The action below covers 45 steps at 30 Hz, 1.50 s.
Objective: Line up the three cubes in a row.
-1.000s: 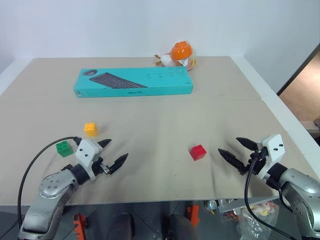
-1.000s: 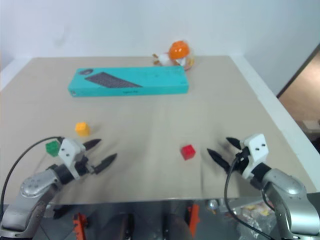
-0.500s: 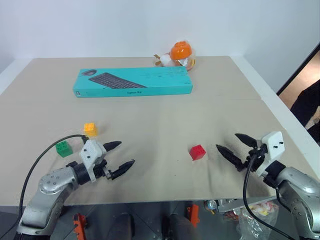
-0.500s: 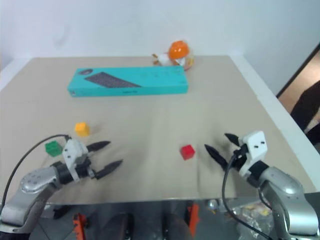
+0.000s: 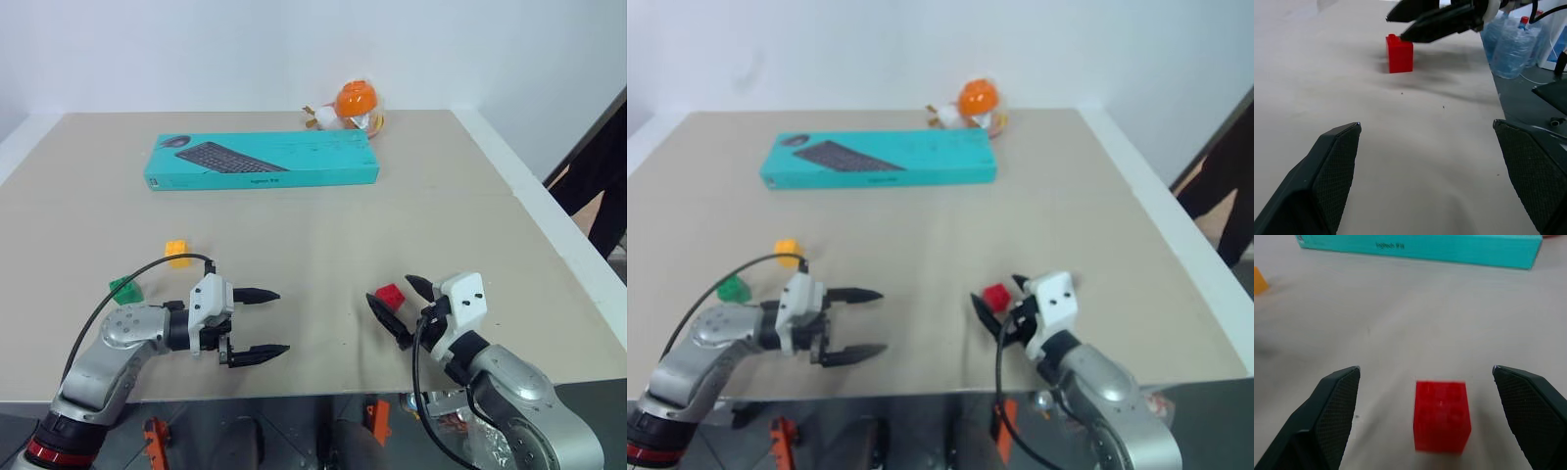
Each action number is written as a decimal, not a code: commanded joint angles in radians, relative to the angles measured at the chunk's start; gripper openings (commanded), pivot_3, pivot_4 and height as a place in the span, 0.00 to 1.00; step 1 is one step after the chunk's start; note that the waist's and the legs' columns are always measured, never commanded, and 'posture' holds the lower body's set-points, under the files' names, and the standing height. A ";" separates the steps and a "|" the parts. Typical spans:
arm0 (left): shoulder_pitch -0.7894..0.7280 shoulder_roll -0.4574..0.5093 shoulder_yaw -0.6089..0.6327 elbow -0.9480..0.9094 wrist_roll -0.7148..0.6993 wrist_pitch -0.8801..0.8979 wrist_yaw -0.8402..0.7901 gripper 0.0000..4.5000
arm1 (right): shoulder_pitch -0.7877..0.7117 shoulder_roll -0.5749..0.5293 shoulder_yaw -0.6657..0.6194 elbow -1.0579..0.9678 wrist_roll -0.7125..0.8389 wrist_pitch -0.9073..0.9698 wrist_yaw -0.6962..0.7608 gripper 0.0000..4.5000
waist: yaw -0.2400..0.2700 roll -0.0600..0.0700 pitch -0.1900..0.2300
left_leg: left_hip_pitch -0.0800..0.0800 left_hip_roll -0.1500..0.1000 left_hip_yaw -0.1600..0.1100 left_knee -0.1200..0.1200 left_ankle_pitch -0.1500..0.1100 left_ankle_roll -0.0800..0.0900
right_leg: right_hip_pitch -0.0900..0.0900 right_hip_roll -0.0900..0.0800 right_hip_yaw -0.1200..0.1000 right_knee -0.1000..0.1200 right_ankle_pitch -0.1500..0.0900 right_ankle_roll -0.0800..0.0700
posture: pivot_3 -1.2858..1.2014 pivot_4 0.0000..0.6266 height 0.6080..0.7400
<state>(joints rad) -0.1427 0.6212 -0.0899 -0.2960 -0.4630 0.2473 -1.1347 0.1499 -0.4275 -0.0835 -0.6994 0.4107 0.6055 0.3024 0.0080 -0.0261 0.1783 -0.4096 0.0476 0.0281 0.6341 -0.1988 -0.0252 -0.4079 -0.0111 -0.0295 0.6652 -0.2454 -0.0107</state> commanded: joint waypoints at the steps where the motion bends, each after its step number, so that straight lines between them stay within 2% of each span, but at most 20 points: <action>1: -0.019 -0.009 -0.014 -0.008 -0.003 -0.012 -0.009 0.99 | 0.009 0.012 -0.002 0.004 -0.021 -0.032 -0.004 1.00 | 0.000 0.000 0.000 | 0.000 0.000 0.000 0.000 0.000 0.000 | 0.000 0.000 0.000 0.000 0.000 0.000 | 0.52 0.24 1.00; 11: -0.004 -0.026 -0.039 -0.010 0.020 -0.038 -0.007 0.99 | 0.000 0.060 0.021 0.101 -0.051 -0.065 0.005 1.00 | 0.000 0.000 0.000 | 0.000 0.001 0.000 -0.001 0.000 0.000 | 0.000 0.005 0.000 0.000 0.000 -0.001 | 0.52 0.24 1.00; 14: 0.000 -0.029 -0.039 -0.009 0.024 -0.041 -0.004 1.00 | -0.012 0.067 0.022 0.130 -0.056 -0.078 0.007 0.82 | 0.000 0.000 0.000 | 0.000 0.001 0.000 0.000 0.000 0.000 | 0.000 0.004 0.000 0.000 0.000 -0.001 | 0.52 0.24 1.00; 21: 0.013 -0.033 -0.036 -0.002 0.030 -0.049 0.012 1.00 | -0.026 0.078 0.036 0.125 -0.066 -0.080 0.003 0.28 | 0.000 0.000 0.000 | 0.000 0.001 0.000 0.000 0.000 0.000 | 0.000 0.004 0.001 0.000 0.000 -0.001 | 0.52 0.24 1.00; 24: 0.027 -0.039 -0.020 -0.006 0.023 -0.044 0.038 1.00 | -0.039 0.057 0.044 0.094 -0.066 -0.071 0.020 0.28 | 0.000 0.000 0.000 | 0.000 0.001 0.000 0.000 0.000 0.000 | 0.000 0.004 0.001 0.000 0.000 -0.001 | 0.52 0.24 1.00; 29: 0.028 -0.039 0.020 0.032 0.026 -0.045 0.076 1.00 | -0.252 -0.065 0.066 0.131 0.051 -0.008 0.236 0.28 | -0.007 0.000 0.001 | 0.001 0.001 0.000 0.000 0.000 0.000 | -0.001 0.005 0.004 0.000 0.000 -0.001 | 0.52 0.24 1.00; 33: 0.024 -0.041 0.050 0.101 0.043 -0.086 0.089 1.00 | -0.552 -0.161 0.193 0.381 0.035 -0.067 0.540 0.28 | -0.008 -0.001 0.001 | 0.002 0.001 0.000 0.000 0.001 0.001 | 0.000 0.007 0.004 0.000 0.000 -0.004 | 0.52 0.24 1.00; 38: 0.032 -0.037 0.087 0.138 0.050 -0.119 0.109 1.00 | -0.799 -0.162 0.321 0.735 -0.039 -0.197 0.812 0.28 | -0.004 -0.002 0.002 | 0.000 0.001 0.001 -0.001 0.000 0.003 | 0.000 0.009 0.005 0.000 0.001 -0.004 | 0.52 0.24 1.00; 41: 0.060 -0.041 0.110 0.117 0.050 -0.121 0.138 1.00 | -0.894 -0.136 0.388 0.937 -0.121 -0.324 0.918 0.28 | -0.002 -0.002 0.002 | -0.002 0.001 0.001 -0.001 -0.002 0.007 | -0.002 0.008 0.005 0.000 -0.002 -0.002 | 0.52 0.24 1.00; 45: 0.104 -0.044 0.133 0.076 0.048 -0.118 0.176 1.00 | -0.955 -0.082 0.415 1.068 -0.161 -0.401 0.994 0.28 | -0.002 -0.002 0.002 | -0.004 0.001 0.001 0.000 -0.005 0.012 | -0.003 0.007 0.007 0.000 -0.003 -0.001 | 0.52 0.24 1.00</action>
<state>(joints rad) -0.0486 0.5759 0.0154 -0.1705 -0.4104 0.1470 -0.9752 -0.7696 -0.5226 0.3302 0.3509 0.2563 0.2459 1.2554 0.0058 -0.0280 0.1799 -0.4137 0.0494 0.0293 0.6338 -0.2044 -0.0131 -0.4115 -0.0045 -0.0219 0.6655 -0.2480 -0.0114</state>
